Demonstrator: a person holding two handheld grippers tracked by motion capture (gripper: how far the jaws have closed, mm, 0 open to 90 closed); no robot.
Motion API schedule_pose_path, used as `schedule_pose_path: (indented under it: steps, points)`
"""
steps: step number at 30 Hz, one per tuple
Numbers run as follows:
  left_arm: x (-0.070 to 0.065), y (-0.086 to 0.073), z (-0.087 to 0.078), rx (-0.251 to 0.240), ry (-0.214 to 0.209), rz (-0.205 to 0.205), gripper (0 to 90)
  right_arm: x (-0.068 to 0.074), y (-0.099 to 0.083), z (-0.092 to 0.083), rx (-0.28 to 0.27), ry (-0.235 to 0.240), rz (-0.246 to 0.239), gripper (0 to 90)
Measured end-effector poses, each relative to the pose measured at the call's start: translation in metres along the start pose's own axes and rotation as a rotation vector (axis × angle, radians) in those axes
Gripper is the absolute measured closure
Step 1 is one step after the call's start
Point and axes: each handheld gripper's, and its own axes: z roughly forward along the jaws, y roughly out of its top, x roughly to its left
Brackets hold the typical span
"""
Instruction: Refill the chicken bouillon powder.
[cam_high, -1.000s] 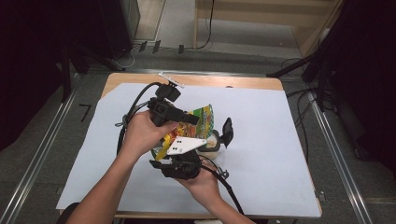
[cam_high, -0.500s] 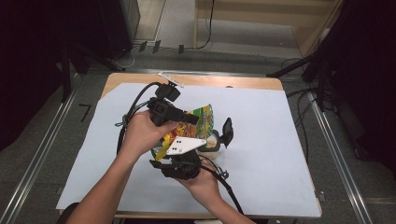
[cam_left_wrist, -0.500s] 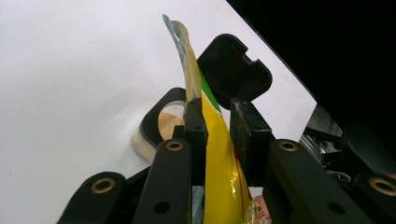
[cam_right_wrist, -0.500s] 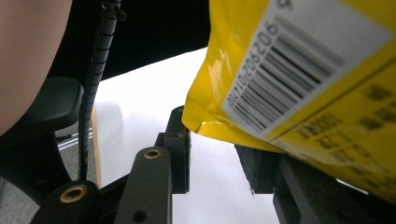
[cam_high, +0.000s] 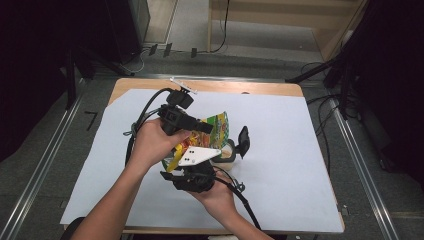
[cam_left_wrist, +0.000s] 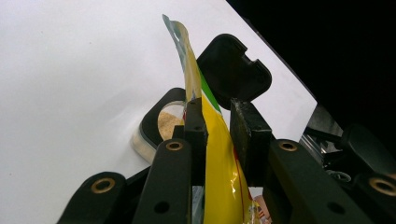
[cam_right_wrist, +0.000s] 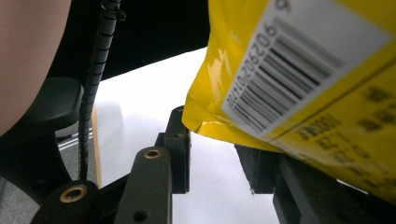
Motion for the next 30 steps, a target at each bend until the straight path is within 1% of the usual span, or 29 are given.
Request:
schedule_pose_path:
  steps: [6,10,18,25,30]
  points:
    - [-0.0004,0.0003,-0.0005,0.005,0.002,0.003,77.9,0.0004,0.0005,-0.0003,-0.005,-0.002,-0.001,68.1]
    - [-0.0004,0.0003,-0.0006,0.007,0.0,0.006,77.9,0.0015,0.0003,-0.0002,-0.001,-0.013,-0.016,68.8]
    - [-0.0009,0.0003,0.0001,0.005,0.002,0.011,77.9,0.0014,-0.0001,0.0001,-0.004,-0.013,-0.01,68.9]
    - [-0.0012,0.0003,0.0003,0.0,0.004,0.015,77.9,0.0006,-0.0008,0.0004,-0.007,-0.016,-0.013,68.9]
    - [-0.0032,0.0,-0.0006,-0.009,0.018,0.024,77.9,-0.0001,-0.0006,0.0009,-0.009,-0.015,-0.013,68.9]
